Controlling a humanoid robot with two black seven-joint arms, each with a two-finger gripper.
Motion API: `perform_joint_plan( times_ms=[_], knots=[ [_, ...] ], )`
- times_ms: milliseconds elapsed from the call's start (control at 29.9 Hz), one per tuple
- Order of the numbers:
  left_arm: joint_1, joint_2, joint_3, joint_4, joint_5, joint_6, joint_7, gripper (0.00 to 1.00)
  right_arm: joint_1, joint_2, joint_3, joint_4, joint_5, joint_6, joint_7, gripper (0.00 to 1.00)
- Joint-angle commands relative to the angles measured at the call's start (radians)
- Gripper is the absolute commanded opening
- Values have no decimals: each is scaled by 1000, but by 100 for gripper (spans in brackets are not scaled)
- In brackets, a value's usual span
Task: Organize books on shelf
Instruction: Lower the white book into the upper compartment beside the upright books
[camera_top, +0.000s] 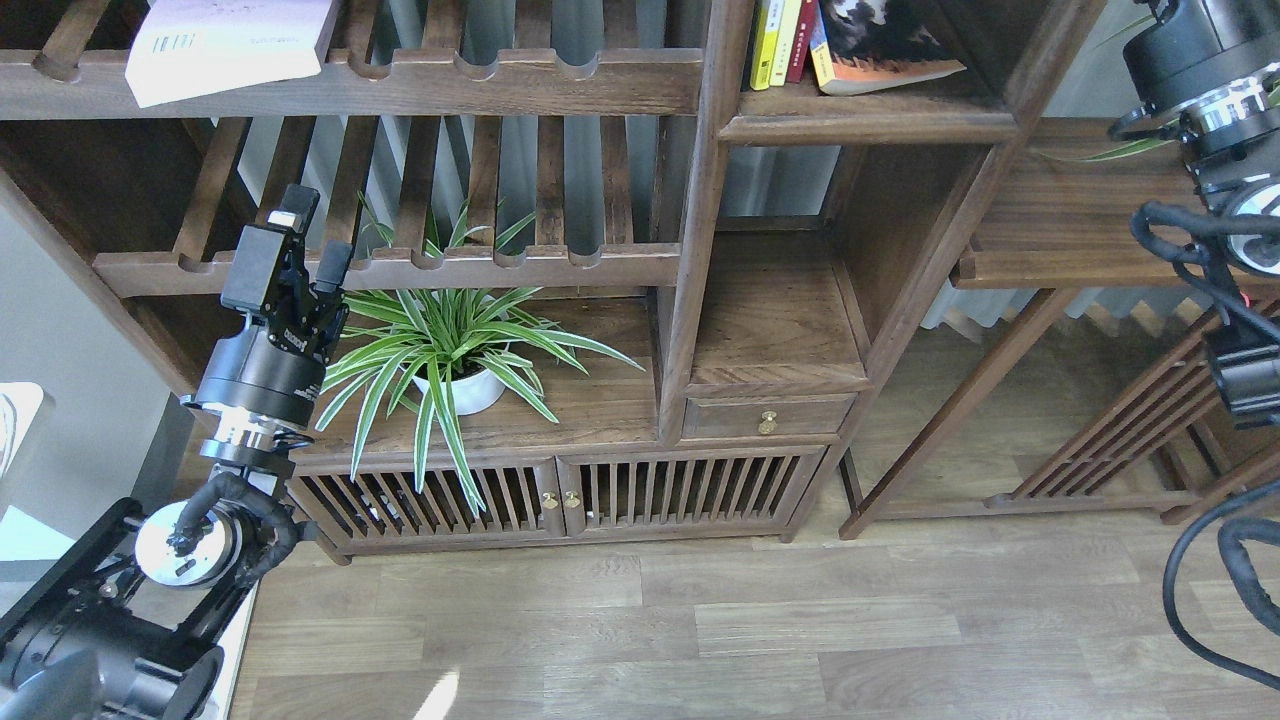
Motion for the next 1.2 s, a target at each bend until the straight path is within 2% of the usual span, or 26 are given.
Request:
perform_joint_plan(
  times_ms=[0, 167, 368, 435, 568, 669, 1070, 1170],
  knots=[
    [0, -1, 4, 0, 0, 0, 1, 98, 3, 7, -5, -31, -5, -3, 0, 3],
    [-1, 2, 2, 0, 0, 0, 1, 98, 26, 23, -11, -72, -7, -11, -2, 4],
    [-5, 2, 4, 0, 0, 0, 1, 98, 53, 32, -35, -97, -8, -68, 0, 6],
    [-6, 2, 4, 0, 0, 0, 3, 98, 53, 35, -37, -102, -8, -69, 0, 13],
    [-6, 2, 2, 0, 0, 0, 1, 98, 53, 56, -38, -103, -10, -82, -2, 18],
    [-6, 2, 2, 0, 0, 0, 1, 98, 55, 61, -42, -103, -11, -131, -2, 29],
    [2, 4, 4, 0, -2, 0, 1, 98, 55, 84, -61, -117, -17, -161, 0, 30],
    [3, 4, -1, 0, -2, 0, 1, 98, 64, 90, -61, -152, -24, -161, -2, 34]
  ],
)
